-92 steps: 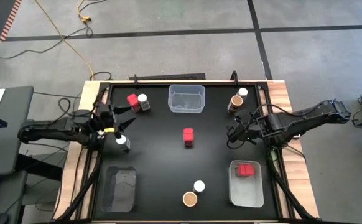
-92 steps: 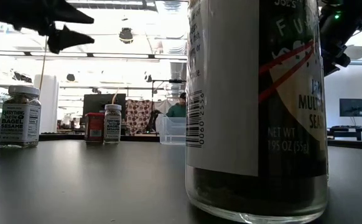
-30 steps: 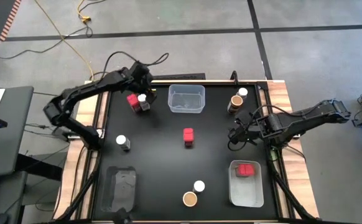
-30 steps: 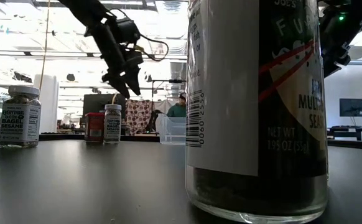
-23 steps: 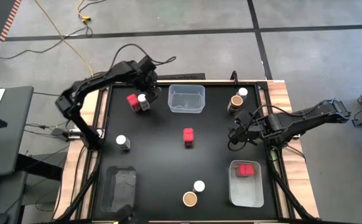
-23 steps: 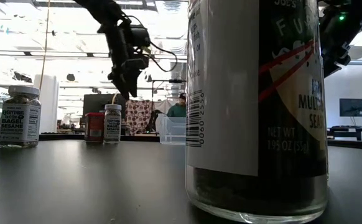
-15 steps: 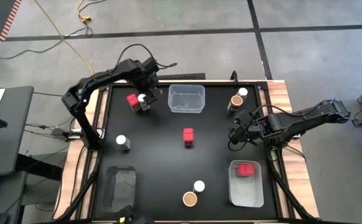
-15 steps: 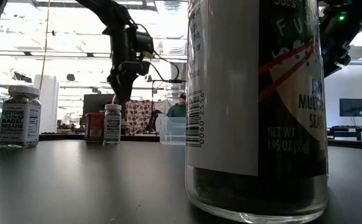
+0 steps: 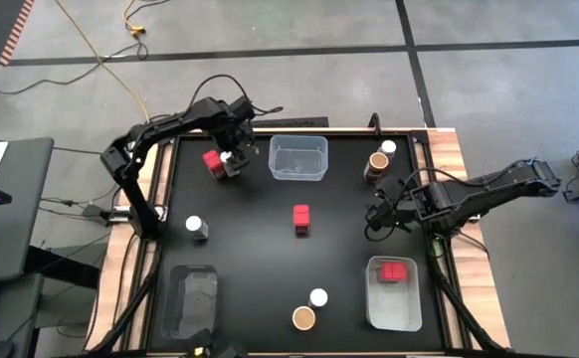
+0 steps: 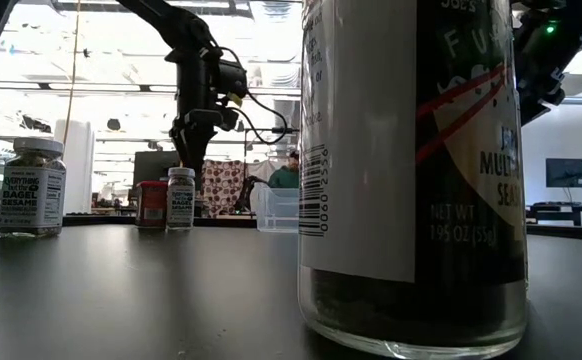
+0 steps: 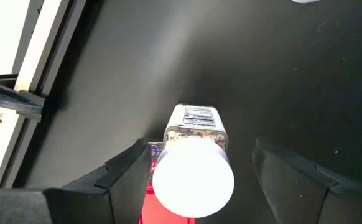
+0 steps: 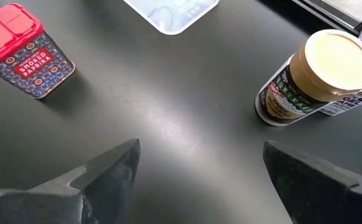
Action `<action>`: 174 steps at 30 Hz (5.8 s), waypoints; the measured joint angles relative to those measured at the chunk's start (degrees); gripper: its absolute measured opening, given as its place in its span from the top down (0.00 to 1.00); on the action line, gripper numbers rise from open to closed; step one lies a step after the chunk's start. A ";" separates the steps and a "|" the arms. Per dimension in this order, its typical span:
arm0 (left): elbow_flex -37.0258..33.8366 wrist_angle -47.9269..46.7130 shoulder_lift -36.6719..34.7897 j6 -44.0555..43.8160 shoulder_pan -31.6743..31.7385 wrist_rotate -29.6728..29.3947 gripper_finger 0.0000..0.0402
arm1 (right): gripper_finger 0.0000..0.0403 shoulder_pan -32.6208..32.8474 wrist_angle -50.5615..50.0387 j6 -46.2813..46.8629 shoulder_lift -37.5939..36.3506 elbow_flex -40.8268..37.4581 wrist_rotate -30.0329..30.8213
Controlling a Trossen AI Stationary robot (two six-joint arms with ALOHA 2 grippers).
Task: Sort spices by type
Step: Put the top left spice bottle into the transparent bin
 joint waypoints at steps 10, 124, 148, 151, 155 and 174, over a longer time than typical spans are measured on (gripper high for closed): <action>0.00 -1.87 0.00 0.58 0.02 0.02 0.34 | 0.07 0.00 -0.01 -0.02 0.00 0.00 0.00; 14.05 9.68 0.87 7.51 -5.12 -0.34 0.53 | 0.07 0.00 0.02 -0.04 0.00 0.00 0.02; 16.11 18.70 9.49 18.29 -9.44 3.34 0.53 | 0.07 -0.02 0.61 1.80 0.00 -0.02 0.04; 18.01 18.63 12.00 18.40 -9.44 3.32 0.53 | 0.07 -0.02 0.61 2.00 0.00 -0.02 0.04; 20.57 17.54 15.69 19.54 -9.44 3.30 0.53 | 0.07 -0.02 0.60 2.97 0.00 -0.02 0.04; 40.69 -4.05 30.08 23.12 -8.50 1.04 0.53 | 0.07 -0.02 0.50 3.95 0.00 -0.02 0.02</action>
